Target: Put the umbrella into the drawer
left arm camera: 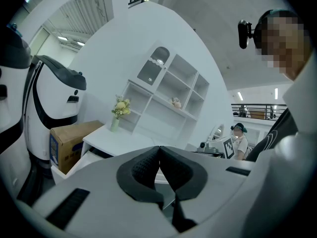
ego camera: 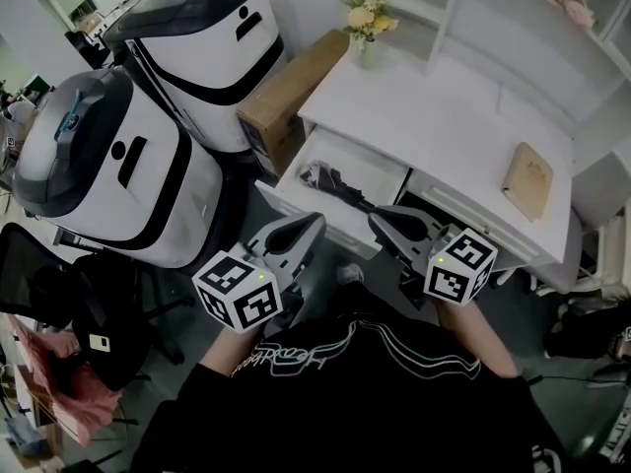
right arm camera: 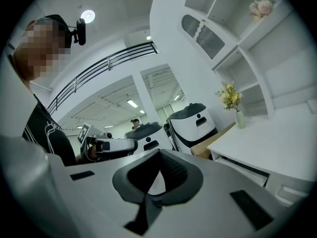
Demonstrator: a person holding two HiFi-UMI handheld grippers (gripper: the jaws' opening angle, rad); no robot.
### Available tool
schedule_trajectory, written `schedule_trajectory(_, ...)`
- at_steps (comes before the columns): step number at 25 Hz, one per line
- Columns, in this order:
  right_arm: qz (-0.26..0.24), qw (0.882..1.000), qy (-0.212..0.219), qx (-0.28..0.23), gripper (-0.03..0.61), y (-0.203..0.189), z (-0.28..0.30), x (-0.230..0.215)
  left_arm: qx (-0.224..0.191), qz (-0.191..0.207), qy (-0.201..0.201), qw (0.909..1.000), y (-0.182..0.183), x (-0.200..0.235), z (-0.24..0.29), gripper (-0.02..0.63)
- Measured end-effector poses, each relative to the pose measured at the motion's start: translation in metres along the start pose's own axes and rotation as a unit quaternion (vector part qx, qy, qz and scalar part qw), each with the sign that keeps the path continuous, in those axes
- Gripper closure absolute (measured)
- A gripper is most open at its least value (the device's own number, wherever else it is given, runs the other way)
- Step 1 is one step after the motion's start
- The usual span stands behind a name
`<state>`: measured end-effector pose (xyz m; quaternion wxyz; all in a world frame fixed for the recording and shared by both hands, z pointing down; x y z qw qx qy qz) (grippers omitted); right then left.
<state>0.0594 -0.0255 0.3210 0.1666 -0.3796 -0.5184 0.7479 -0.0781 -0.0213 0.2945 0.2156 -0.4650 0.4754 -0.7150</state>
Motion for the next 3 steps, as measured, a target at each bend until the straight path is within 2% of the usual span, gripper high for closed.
schedule_trajectory(3, -0.002, 1.000, -0.003, 0.002, 0.537, -0.0024, 0.0018, -0.0008, 0.000, -0.007, 0.005, 1.0000, -0.0030, 0.0055, -0.0019, 0.594)
Point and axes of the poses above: the fingertips, and each gripper's own axes: z forward along the fingers, x to its left, y out of its top, the point moved 4 cm from there along -z, backward along the fingers, and after that the axes turned 6 degrees about -y, right-handed, at the moved point
